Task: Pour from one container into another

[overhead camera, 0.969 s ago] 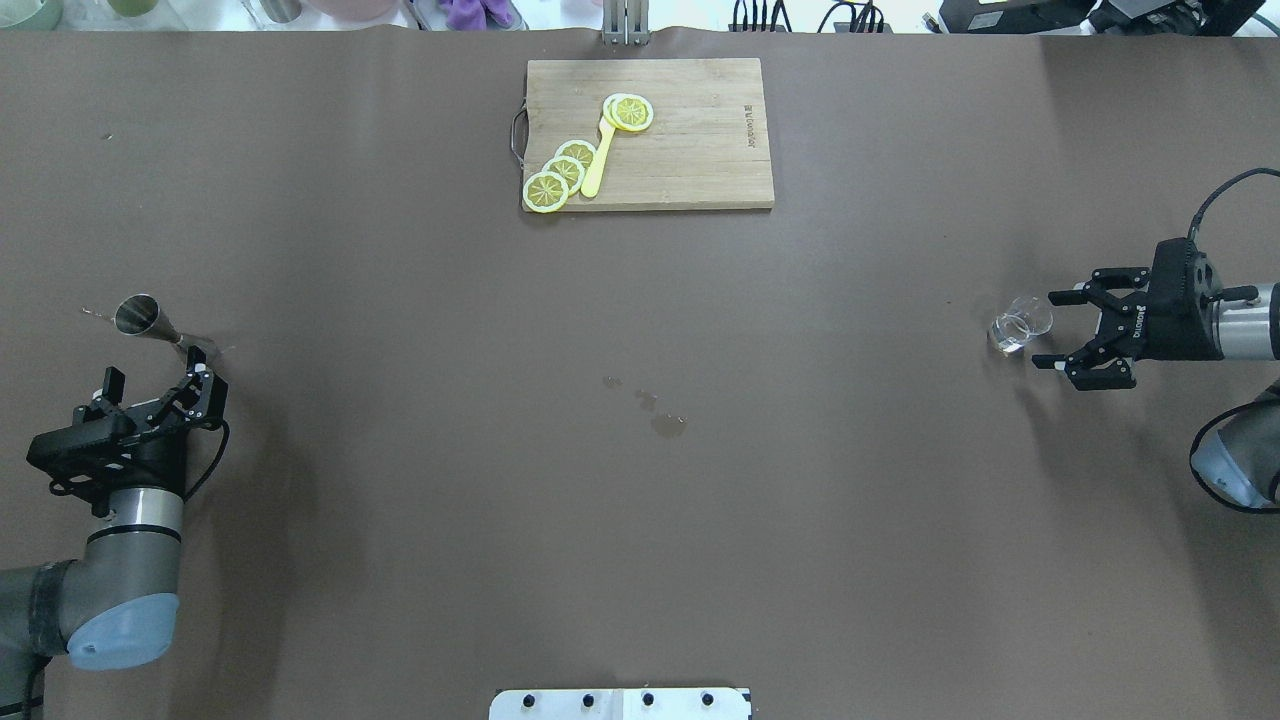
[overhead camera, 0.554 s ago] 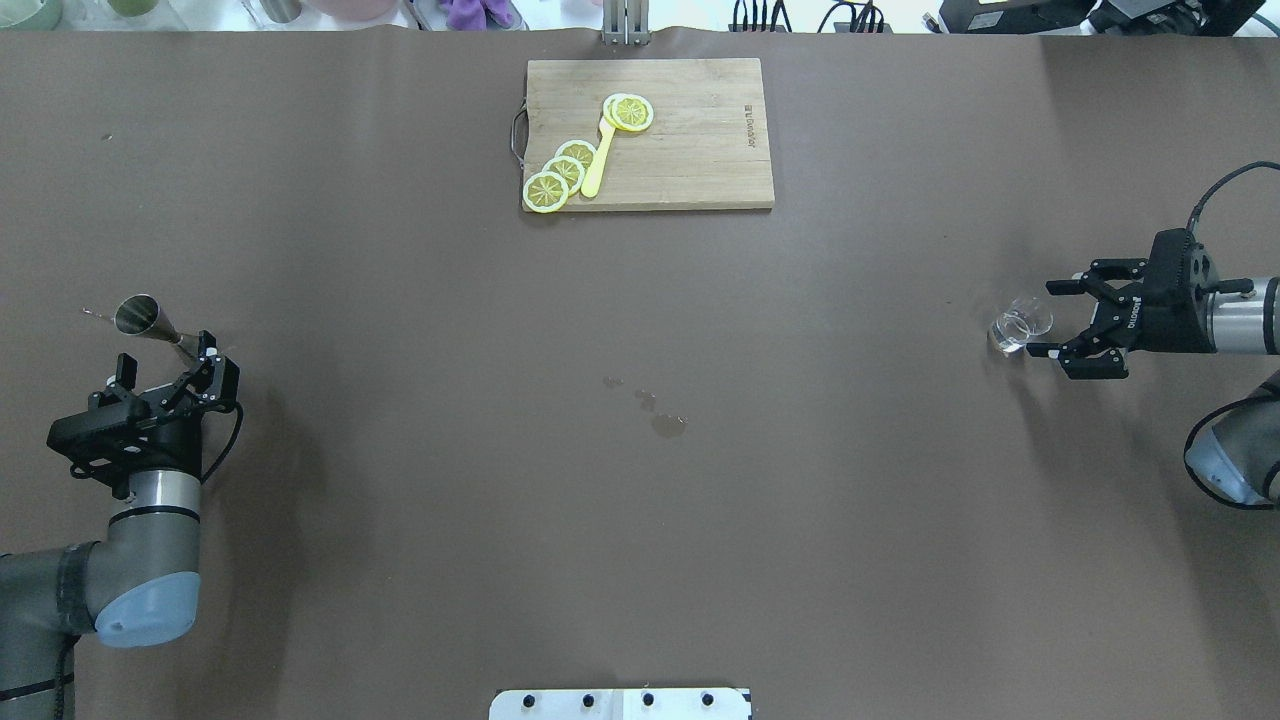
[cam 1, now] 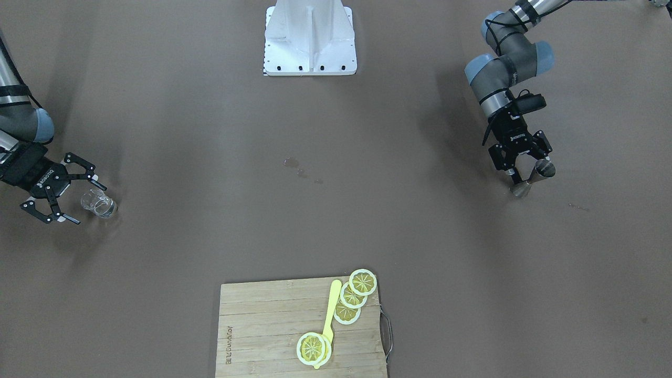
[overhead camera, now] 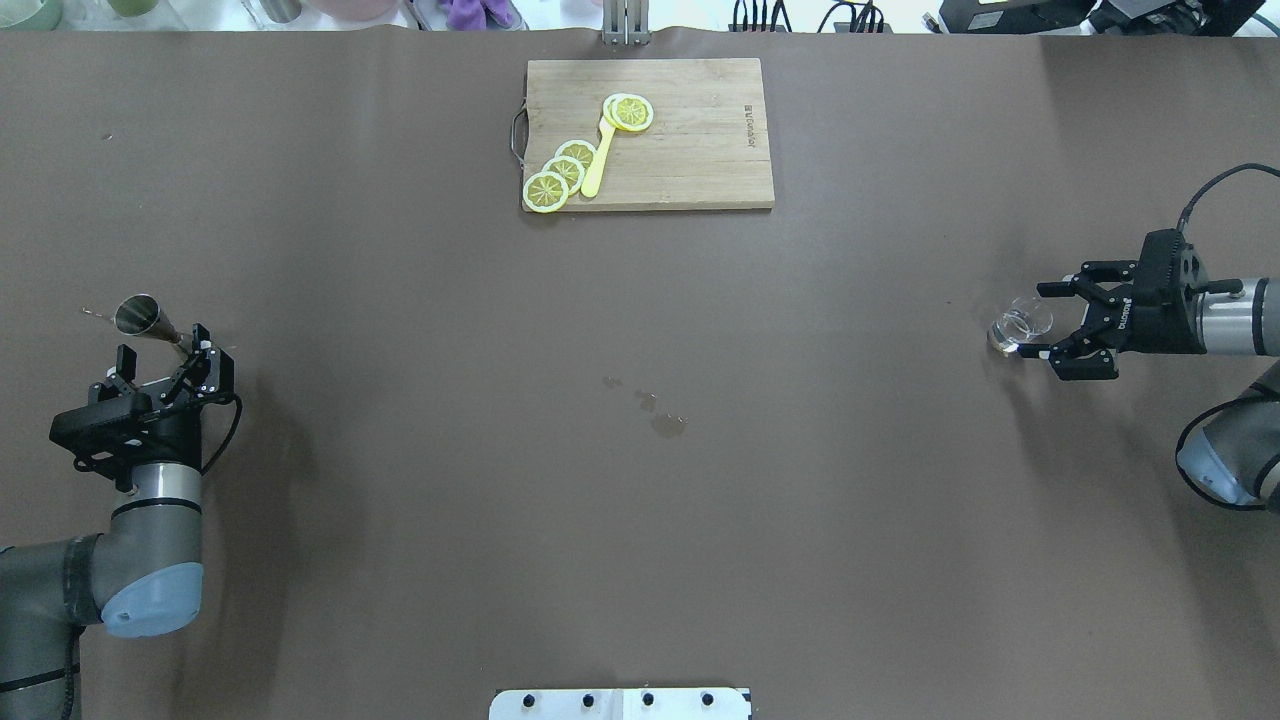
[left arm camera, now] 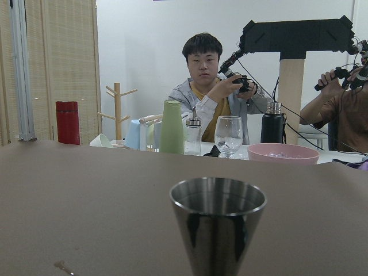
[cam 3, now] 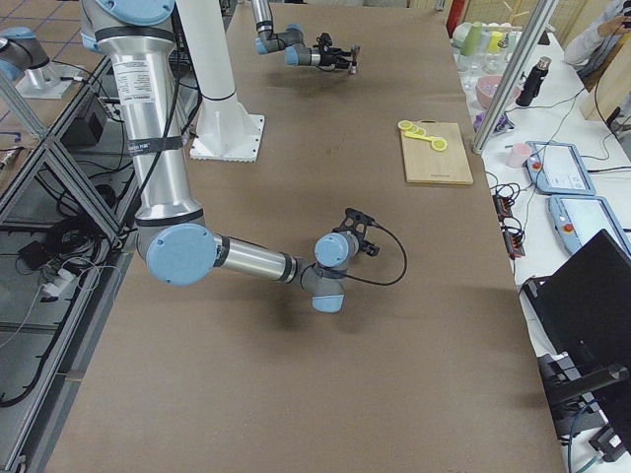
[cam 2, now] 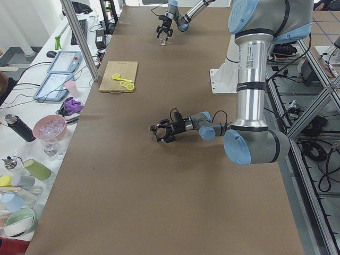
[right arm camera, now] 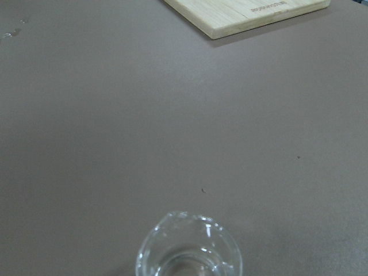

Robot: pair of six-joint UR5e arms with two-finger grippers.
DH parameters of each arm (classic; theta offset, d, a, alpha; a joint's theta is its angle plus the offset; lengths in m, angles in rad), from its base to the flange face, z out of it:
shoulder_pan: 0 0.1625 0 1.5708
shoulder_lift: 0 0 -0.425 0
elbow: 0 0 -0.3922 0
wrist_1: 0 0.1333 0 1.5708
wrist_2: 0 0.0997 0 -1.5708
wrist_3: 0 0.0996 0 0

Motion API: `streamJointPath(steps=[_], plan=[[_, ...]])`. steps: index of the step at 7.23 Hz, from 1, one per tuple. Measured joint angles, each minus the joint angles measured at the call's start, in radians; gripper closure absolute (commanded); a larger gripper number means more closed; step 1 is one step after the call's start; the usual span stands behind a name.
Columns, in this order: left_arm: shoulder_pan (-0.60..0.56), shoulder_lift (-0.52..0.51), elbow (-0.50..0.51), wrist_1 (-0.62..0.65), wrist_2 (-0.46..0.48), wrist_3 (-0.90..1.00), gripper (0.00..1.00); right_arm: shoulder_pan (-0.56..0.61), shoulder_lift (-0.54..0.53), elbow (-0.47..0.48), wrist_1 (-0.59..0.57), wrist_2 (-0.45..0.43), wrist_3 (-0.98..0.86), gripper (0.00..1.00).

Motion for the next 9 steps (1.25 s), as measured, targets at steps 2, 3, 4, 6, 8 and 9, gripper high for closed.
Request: streamJointPath(steps=[2, 3, 4, 6, 8, 9], plan=[[-0.008, -0.005, 0.01, -0.001, 0.001, 0.0, 0.14, -0.006, 0.0, 0.0, 0.002, -0.001, 0.007, 0.06], [-0.014, -0.009, 0.016, -0.001, 0.001, -0.001, 0.15, -0.009, 0.0, 0.0, 0.002, -0.002, 0.008, 0.06], [-0.018, -0.014, 0.023, -0.001, 0.002, -0.001, 0.15, -0.012, 0.0, 0.0, 0.002, -0.003, 0.01, 0.06], [-0.027, -0.041, 0.047, -0.001, 0.002, -0.001, 0.15, -0.02, 0.0, -0.005, 0.002, -0.006, 0.011, 0.06], [-0.032, -0.051, 0.054, -0.001, 0.001, -0.001, 0.2, -0.029, 0.001, -0.008, 0.002, -0.015, 0.011, 0.06], [-0.034, -0.051, 0.053, -0.001, 0.001, -0.001, 0.26, -0.034, 0.003, -0.009, 0.002, -0.019, 0.011, 0.07]])
